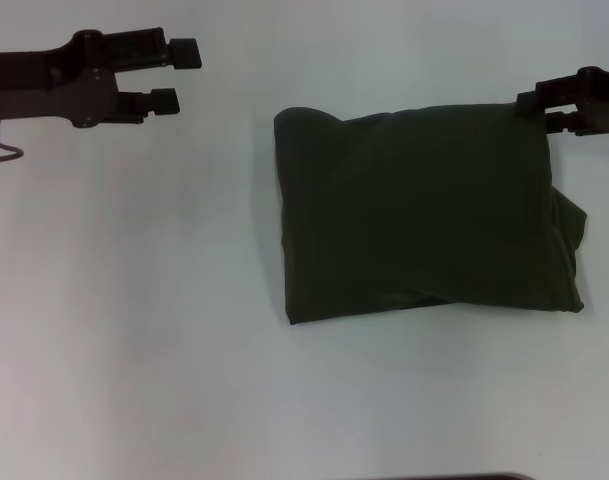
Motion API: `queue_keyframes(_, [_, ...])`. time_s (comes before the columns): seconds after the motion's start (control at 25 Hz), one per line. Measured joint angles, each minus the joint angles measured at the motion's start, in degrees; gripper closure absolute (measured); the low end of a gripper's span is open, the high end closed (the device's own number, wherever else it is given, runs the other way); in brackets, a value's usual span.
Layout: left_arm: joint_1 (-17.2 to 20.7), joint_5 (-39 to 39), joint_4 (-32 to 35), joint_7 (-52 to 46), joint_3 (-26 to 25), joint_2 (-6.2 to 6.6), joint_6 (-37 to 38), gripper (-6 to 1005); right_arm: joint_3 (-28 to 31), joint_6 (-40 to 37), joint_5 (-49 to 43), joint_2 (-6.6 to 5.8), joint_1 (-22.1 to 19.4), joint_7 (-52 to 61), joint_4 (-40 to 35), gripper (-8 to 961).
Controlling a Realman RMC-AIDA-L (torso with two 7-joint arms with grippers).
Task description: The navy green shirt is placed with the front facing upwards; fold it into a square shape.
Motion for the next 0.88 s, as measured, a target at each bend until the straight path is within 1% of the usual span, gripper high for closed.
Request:
queue_keyframes(0.12, [-0.1, 0.0, -0.1, 0.0, 0.0, 0.01, 0.0, 122, 0.0, 0.1, -0.1, 0.06, -0.1, 0.1, 0.1, 349])
queue_keyframes(0.56, [-0.2, 0.0, -0.3, 0.1, 0.0, -0.41, -0.3, 121, -0.1, -0.7, -0.1, -0.23, -0.5, 0.4, -0.5, 541])
queue_keyframes(0.8, [-0.2, 0.0, -0.4, 0.1, 0.1, -0.48, -0.3, 121, 0.1, -0.4, -0.1, -0.28, -0.5, 0.4, -0.5, 780])
queue_keyframes(0.88, [-0.2, 0.0, -0.4, 0.1, 0.1, -0.48, -0.3, 121, 0.4, -0.5, 0.1, -0.35, -0.6, 0.4, -0.6, 811])
